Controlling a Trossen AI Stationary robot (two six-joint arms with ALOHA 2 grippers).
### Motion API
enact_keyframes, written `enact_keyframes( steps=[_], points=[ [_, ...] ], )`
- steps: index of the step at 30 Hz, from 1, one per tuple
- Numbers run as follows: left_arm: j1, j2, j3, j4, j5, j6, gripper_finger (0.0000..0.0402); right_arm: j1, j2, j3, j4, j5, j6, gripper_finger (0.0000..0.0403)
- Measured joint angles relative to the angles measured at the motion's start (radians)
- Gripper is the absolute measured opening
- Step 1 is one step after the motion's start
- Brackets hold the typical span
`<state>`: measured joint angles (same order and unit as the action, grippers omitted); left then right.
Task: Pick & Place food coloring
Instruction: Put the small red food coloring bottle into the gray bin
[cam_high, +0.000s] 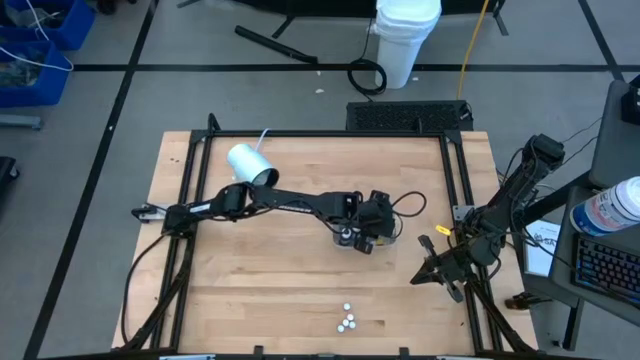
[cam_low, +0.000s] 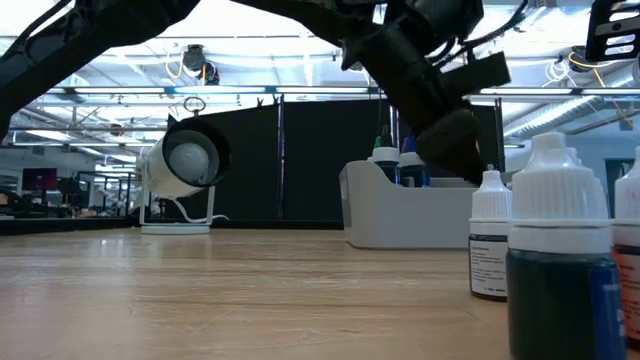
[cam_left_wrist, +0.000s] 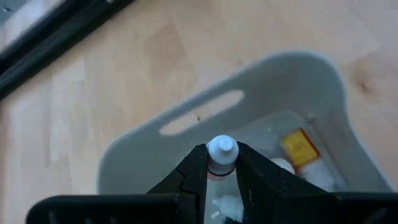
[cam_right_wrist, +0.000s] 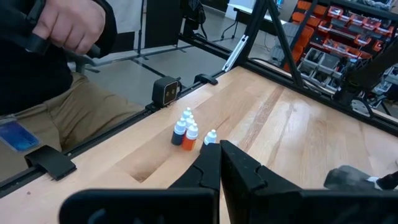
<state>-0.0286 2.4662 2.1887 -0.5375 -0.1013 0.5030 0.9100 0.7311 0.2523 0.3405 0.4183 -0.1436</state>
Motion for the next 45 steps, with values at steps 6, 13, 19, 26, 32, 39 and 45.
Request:
enact_keyframes(
  steps=[6,13,19,26,32,39,45],
  points=[
    [-0.001,0.016,0.002,0.018,0.0,0.0,0.0074,0.0,0.0,0.0,0.0,0.0,0.0,0.0],
    [0.0,0.022,0.001,0.023,0.003,-0.033,0.0074,0.0,0.0,0.0,-0.001,0.0,0.006,0.0],
    [0.002,0.022,0.001,0.021,0.061,-0.064,0.0074,0.0,0.0,0.0,-0.001,0.0,0.011,0.0],
    [0.004,0.022,0.001,0.016,0.136,-0.132,0.009,0.0,0.0,0.0,-0.001,0.0,0.023,0.0],
    [0.005,0.021,0.001,0.017,0.135,-0.14,0.0102,0.0,0.0,0.0,-0.001,0.0,0.023,0.0],
    [0.005,0.021,0.001,0.017,0.136,-0.155,0.0103,0.0,0.0,0.0,-0.001,0.0,0.023,0.0],
    [0.004,0.02,0.001,0.018,0.17,-0.166,0.0104,0.0,0.0,0.0,-0.001,0.0,0.032,0.0]
  ],
)
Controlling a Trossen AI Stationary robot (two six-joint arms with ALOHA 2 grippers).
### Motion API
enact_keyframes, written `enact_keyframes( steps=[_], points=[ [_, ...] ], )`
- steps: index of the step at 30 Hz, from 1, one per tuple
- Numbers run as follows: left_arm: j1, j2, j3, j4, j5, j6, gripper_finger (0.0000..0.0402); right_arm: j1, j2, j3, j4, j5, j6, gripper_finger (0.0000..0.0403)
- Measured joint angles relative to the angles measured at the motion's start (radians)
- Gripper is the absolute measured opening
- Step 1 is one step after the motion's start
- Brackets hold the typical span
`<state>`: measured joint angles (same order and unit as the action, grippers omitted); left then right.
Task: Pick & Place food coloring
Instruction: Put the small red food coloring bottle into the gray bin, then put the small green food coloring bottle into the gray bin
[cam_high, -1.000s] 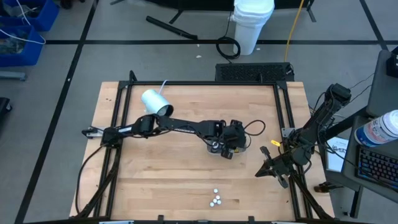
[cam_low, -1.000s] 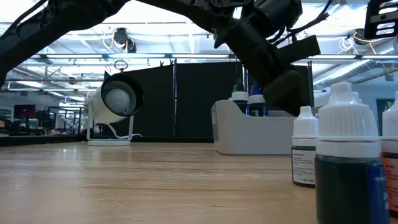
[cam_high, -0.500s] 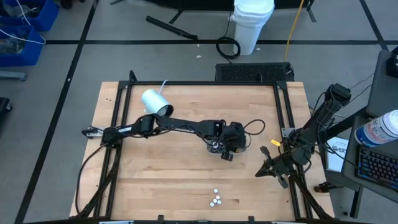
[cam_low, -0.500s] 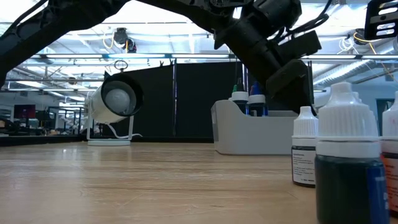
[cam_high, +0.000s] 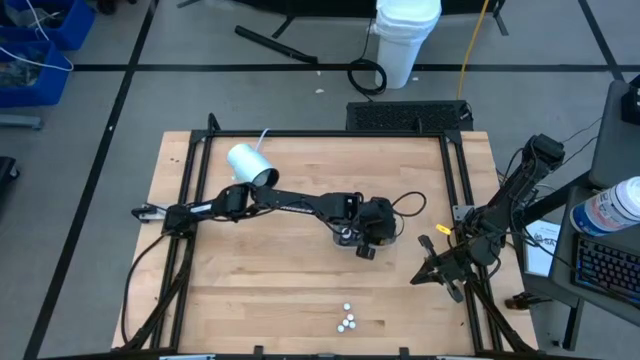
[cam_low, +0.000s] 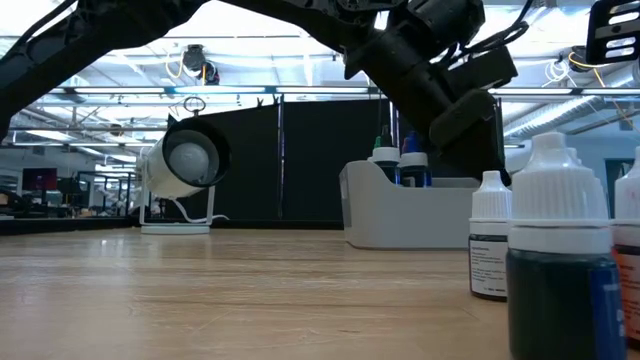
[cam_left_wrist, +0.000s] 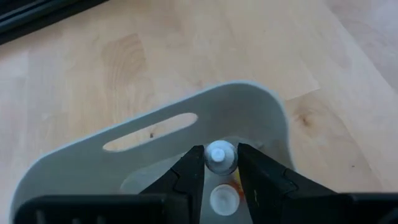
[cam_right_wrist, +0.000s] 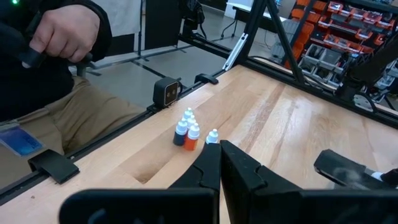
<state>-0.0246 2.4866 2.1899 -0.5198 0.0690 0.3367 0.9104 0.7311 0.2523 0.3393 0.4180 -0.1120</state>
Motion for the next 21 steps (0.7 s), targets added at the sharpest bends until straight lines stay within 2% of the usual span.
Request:
enact_keyframes(
  steps=[10,16,20,21],
  points=[
    [-0.011,0.0,0.0,0.021,0.005,0.0,0.0106,0.0,0.0,0.0,0.0,0.0,0.02,0.0],
    [-0.017,-0.012,0.03,0.052,-0.006,0.025,0.0134,0.0,0.0,0.0,0.0,0.0,0.019,0.0],
    [-0.038,-0.017,0.168,-0.092,-0.101,0.035,0.0156,0.0,0.0,0.0,0.0,0.0,0.018,0.0],
    [-0.044,-0.03,0.164,-0.092,-0.131,0.039,0.0161,0.0,0.0,0.0,0.0,0.0,0.018,0.0]
  ],
)
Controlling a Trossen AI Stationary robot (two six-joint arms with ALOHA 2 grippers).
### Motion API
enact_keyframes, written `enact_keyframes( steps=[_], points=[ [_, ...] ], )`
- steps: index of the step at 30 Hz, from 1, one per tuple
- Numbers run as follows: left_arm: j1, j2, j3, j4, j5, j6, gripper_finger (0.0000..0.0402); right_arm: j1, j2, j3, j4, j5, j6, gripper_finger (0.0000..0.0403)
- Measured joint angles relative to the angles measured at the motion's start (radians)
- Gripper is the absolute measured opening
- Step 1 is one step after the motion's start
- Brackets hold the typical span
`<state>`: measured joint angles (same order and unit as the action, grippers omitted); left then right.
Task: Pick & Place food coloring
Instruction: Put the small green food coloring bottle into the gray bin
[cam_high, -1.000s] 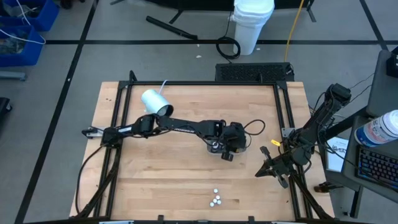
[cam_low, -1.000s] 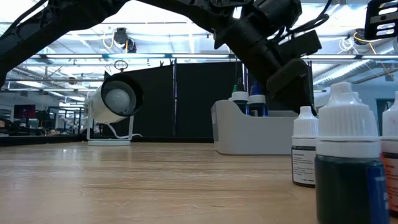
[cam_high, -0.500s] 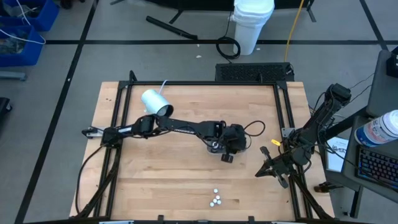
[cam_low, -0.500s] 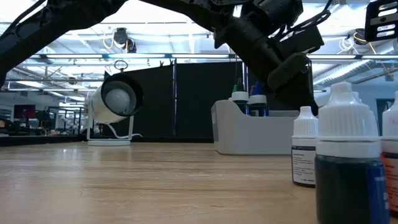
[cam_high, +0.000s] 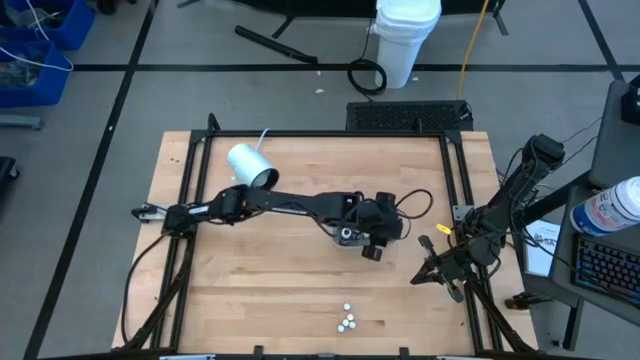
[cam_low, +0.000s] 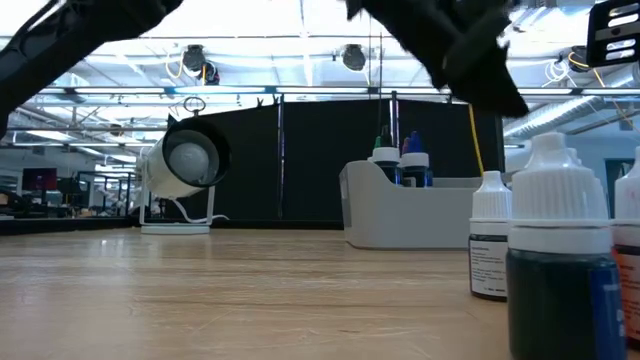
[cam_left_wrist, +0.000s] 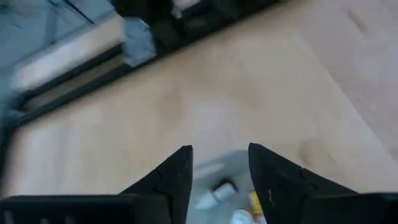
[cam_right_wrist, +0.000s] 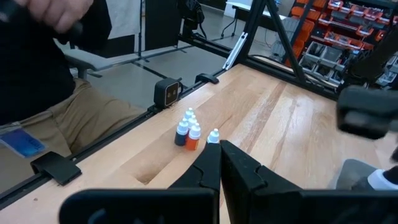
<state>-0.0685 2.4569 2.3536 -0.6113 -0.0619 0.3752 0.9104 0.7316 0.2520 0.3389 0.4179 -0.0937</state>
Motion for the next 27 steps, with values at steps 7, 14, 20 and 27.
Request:
enact_keyframes(
  steps=[7,14,20,27],
  points=[
    [-0.062,-0.184,-0.008,-0.184,-0.049,0.032,0.0174,0.001,0.0,-0.001,0.0,-0.002,0.002,0.0],
    [-0.191,-0.353,-0.02,-0.612,0.01,-0.098,0.0135,0.001,0.0,-0.001,0.023,-0.003,0.0,0.0],
    [-0.361,-0.473,-0.243,-0.429,0.068,-0.07,0.0012,0.001,0.002,-0.001,0.057,-0.066,0.0,0.0],
    [-0.47,-0.713,-0.869,0.146,0.081,-0.104,0.0006,0.001,0.062,-0.001,0.102,-0.083,0.025,0.0]
  ],
)
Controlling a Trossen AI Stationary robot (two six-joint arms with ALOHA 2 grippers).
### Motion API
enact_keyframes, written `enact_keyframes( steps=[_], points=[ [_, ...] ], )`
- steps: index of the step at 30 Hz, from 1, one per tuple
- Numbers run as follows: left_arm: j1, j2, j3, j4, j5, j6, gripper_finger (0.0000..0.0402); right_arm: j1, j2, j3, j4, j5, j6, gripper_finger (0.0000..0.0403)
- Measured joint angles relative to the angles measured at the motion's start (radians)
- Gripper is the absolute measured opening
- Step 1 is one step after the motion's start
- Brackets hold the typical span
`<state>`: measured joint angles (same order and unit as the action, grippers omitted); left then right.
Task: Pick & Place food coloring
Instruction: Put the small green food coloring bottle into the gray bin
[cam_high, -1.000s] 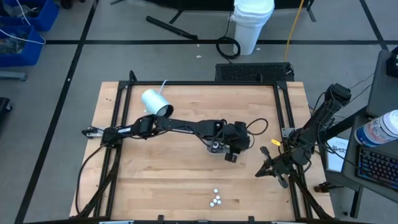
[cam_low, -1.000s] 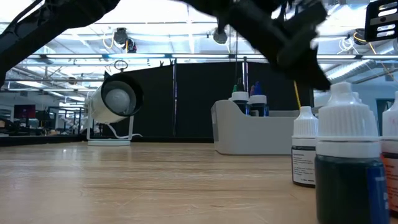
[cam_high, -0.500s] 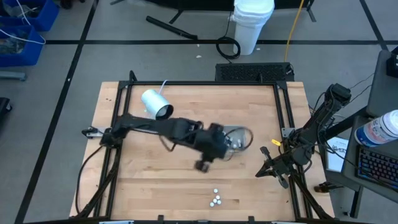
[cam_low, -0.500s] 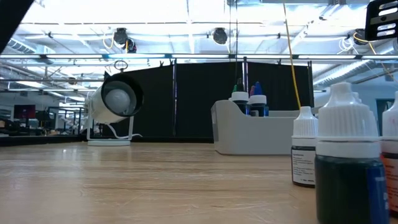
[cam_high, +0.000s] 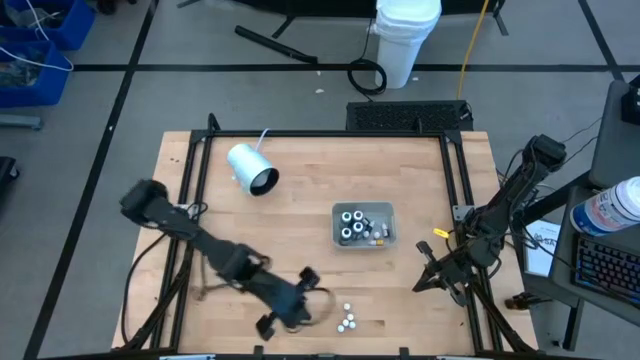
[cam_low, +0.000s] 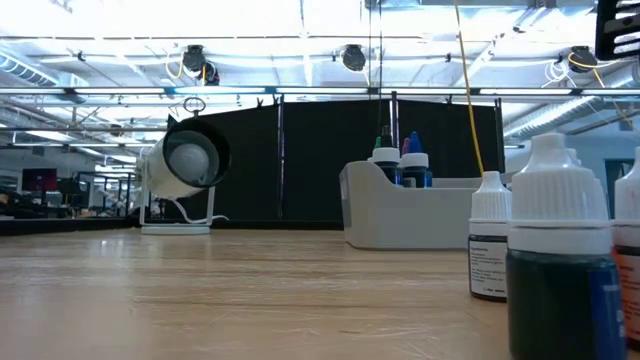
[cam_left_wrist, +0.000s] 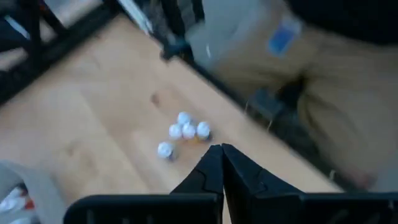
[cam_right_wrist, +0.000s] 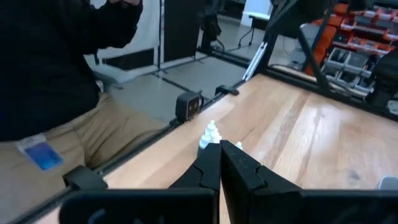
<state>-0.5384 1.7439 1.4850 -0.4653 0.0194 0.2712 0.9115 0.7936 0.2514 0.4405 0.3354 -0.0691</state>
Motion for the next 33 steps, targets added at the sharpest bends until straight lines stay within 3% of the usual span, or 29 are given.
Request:
enact_keyframes(
  steps=[5,8,11,14,20,28,30,33],
  points=[
    [-0.01,-0.212,-0.513,0.582,-0.168,-0.129,0.0008,-0.001,0.07,0.0,0.034,0.001,-0.026,0.0],
    [0.015,-0.318,-0.762,0.923,-0.203,-0.218,0.0004,-0.001,0.108,0.0,0.102,0.001,-0.106,0.0],
    [0.064,-0.327,-0.953,1.303,-0.187,-0.318,0.0005,-0.001,0.144,0.0,0.2,0.001,-0.153,0.0],
    [0.073,-0.27,-1.037,1.556,-0.151,-0.312,0.0003,-0.001,0.172,0.0,0.279,-0.008,-0.189,0.0],
    [0.064,-0.239,-1.014,1.644,-0.223,-0.084,0.0003,-0.001,0.193,0.001,0.297,-0.079,-0.262,0.0],
    [0.101,-0.24,-0.994,1.618,-0.257,-0.043,0.0033,-0.002,0.196,0.001,0.289,-0.072,-0.156,0.0],
    [0.105,-0.24,-0.994,1.606,-0.257,-0.056,0.004,-0.002,0.209,0.001,0.324,-0.003,-0.12,0.0],
    [0.114,-0.239,-0.994,1.587,-0.257,-0.079,0.0045,-0.013,0.228,0.009,0.41,0.193,-0.077,0.0]
  ],
)
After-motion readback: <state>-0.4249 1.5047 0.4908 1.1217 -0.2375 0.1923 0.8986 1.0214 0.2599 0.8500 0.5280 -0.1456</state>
